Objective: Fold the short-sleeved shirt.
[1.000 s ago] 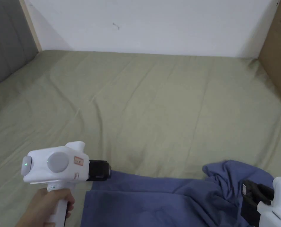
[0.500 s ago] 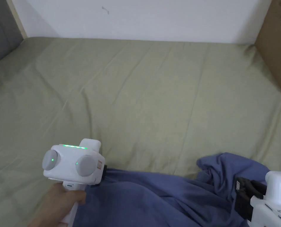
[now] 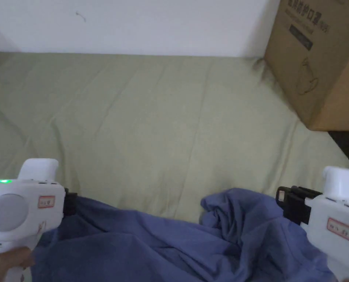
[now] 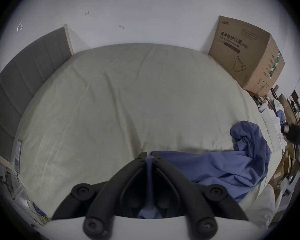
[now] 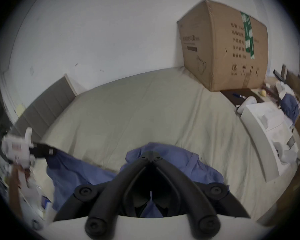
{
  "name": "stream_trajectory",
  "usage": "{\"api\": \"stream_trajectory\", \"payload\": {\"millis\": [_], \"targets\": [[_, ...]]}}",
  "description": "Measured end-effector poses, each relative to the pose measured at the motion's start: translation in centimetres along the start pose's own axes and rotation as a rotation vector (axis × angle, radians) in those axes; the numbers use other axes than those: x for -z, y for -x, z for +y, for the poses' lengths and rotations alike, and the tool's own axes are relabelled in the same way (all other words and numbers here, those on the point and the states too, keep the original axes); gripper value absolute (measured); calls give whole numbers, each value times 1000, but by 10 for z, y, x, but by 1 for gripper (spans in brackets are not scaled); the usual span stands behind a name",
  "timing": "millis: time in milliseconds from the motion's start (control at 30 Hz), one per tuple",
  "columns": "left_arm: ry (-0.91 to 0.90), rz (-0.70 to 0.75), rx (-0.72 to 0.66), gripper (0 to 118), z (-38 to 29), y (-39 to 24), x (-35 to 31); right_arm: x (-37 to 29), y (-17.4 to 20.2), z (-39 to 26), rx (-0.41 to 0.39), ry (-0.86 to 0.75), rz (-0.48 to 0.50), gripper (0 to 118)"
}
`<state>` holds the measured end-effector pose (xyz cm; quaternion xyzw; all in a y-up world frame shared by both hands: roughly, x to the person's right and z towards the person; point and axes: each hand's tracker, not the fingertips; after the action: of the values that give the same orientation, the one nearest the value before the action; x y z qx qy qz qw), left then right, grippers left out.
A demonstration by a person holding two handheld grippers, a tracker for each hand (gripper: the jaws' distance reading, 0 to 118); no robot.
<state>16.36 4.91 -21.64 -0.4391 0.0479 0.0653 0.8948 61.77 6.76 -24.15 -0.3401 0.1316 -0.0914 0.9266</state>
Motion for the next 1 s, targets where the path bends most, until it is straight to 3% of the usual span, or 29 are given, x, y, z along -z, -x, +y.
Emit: {"api": "stream_trajectory", "payload": {"millis": [67, 100, 133, 167, 233, 433, 500, 567, 600, 633, 667, 700, 733, 767, 833, 900, 933, 1000], "targets": [[0, -9, 1, 1, -2, -2, -1, 17, -14, 22, 8, 54, 58, 4], [1, -16, -3, 1, -3, -1, -1, 27, -17, 31, -11, 106, 47, 20], [5, -22, -13, 1, -4, -1, -1, 40, -19, 38, -46, 148, 36, 57], [7, -23, -18, 1, -6, -2, 2, 51, -21, 41, -63, 157, 21, 86], [8, -22, -18, 1, -9, -2, 3, 68, -26, 45, -59, 146, 28, 109], [30, -21, -27, 1, -12, 1, 9, 147, -49, 46, -18, 448, 66, 108], [37, -25, -32, 1, -11, 2, 12, 168, -48, 33, -64, 534, 23, 104], [41, -14, -21, 1, -10, 4, 15, 177, -37, 20, -90, 596, -23, 80], [44, -10, -17, 1, -9, 4, 16, 180, -31, 13, -114, 623, 0, 81], [47, -6, -15, 1, -8, 4, 18, 181, -22, 8, -197, 606, -29, 80], [49, -7, -12, 1, -8, 4, 19, 179, -12, 9, -294, 578, -51, 72], [52, -8, -14, 1, -7, 4, 22, 179, -6, 11, -345, 580, -39, 58], [51, -9, -19, 1, -7, 4, 23, 178, -3, 14, -360, 577, -13, 22], [50, -8, -23, 1, -7, 3, 23, 179, 0, 18, -350, 587, 10, 8], [53, -3, -24, 1, -6, 2, 23, 181, 8, 24, -325, 605, 9, 8], [53, 4, -16, 1, -5, 1, 21, 181, 10, 26, -415, 599, 5, 8], [50, 5, -17, 1, -4, 2, 18, 176, 11, 29, -419, 574, -13, 8], [36, 2, -25, 1, -3, 7, 16, 166, 3, 41, -355, 537, 6, 8]]}}
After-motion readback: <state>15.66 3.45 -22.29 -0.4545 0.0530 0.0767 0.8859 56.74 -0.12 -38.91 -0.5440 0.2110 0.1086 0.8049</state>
